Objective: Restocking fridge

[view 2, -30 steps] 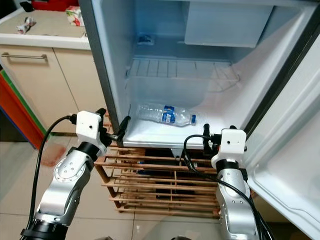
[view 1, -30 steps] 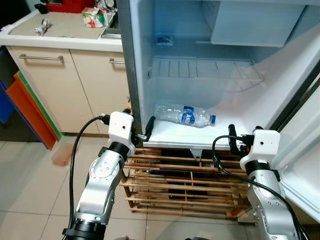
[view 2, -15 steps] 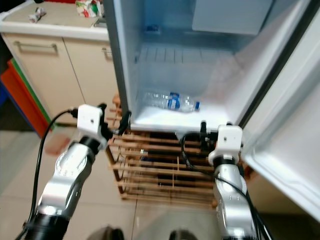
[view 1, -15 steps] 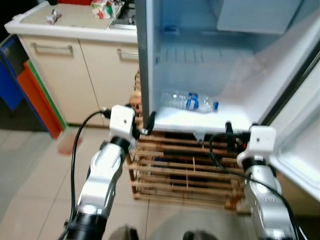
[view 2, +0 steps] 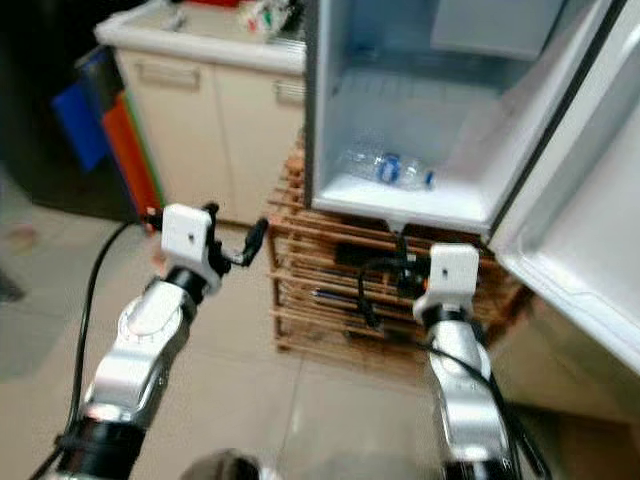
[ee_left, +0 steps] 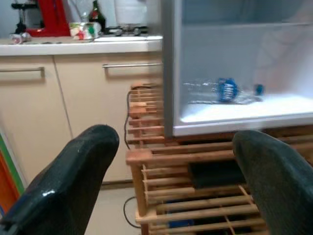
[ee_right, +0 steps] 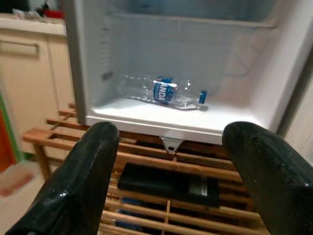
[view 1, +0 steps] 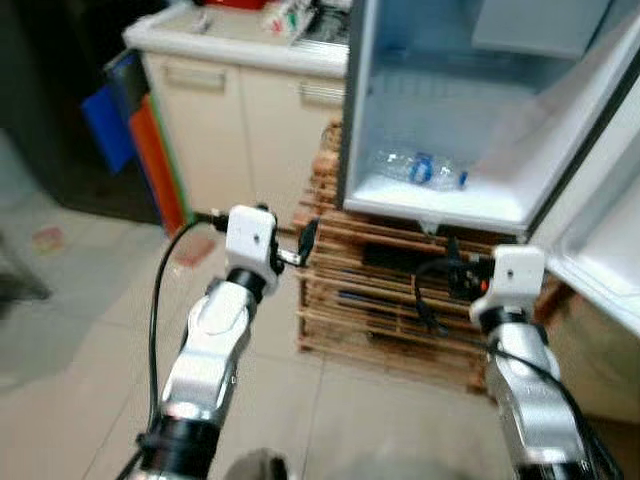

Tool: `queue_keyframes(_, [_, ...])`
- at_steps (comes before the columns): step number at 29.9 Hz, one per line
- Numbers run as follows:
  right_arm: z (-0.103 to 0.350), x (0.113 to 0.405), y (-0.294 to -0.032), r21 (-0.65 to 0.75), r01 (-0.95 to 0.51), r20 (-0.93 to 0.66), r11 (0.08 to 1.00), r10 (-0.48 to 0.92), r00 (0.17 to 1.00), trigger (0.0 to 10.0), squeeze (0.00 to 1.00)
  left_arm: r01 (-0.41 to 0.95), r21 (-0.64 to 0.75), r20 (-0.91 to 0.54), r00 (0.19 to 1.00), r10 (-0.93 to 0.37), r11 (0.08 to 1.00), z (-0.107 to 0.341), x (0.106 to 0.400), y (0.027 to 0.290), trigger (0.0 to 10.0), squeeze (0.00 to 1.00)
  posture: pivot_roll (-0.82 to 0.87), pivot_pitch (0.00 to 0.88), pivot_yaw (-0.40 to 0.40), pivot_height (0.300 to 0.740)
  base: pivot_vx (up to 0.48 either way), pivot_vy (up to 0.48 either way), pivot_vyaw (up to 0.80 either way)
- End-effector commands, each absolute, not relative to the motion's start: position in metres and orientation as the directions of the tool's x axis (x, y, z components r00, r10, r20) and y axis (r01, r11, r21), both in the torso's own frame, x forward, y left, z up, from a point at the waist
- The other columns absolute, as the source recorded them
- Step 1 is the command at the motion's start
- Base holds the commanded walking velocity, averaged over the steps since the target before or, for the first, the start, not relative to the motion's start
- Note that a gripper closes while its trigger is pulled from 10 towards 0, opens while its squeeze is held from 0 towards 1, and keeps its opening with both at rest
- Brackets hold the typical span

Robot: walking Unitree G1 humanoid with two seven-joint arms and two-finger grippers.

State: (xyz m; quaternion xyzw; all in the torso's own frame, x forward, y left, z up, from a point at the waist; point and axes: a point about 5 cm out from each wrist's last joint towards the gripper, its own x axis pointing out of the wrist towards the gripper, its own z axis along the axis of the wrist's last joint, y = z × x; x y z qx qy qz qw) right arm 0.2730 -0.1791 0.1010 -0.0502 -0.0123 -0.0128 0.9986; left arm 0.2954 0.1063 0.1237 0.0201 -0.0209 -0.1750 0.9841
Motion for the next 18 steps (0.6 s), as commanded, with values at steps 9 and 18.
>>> queue_keyframes(9, [0.103, 0.280, -0.176, -0.118, -0.009, 0.024, 0.993, 0.012, 1.000, 10.0, 0.00, 0.433, 0.055, 0.104, 0.893, -0.437, 0.900, 0.136, 0.299, 0.089, 10.0, 0.00, -0.03, 0.000, -0.026, 0.740, 0.198, -0.313, 0.00])
queue_keyframes(18, [0.104, 0.294, -0.157, -0.101, -0.079, 0.025, 0.992, 0.082, 0.996, 10.0, 0.00, 0.417, 0.075, 0.085, 0.902, -0.422, 0.906, 0.127, 0.303, 0.085, 10.0, 0.00, 0.00, 0.000, -0.027, 0.740, 0.299, -0.372, 0.00])
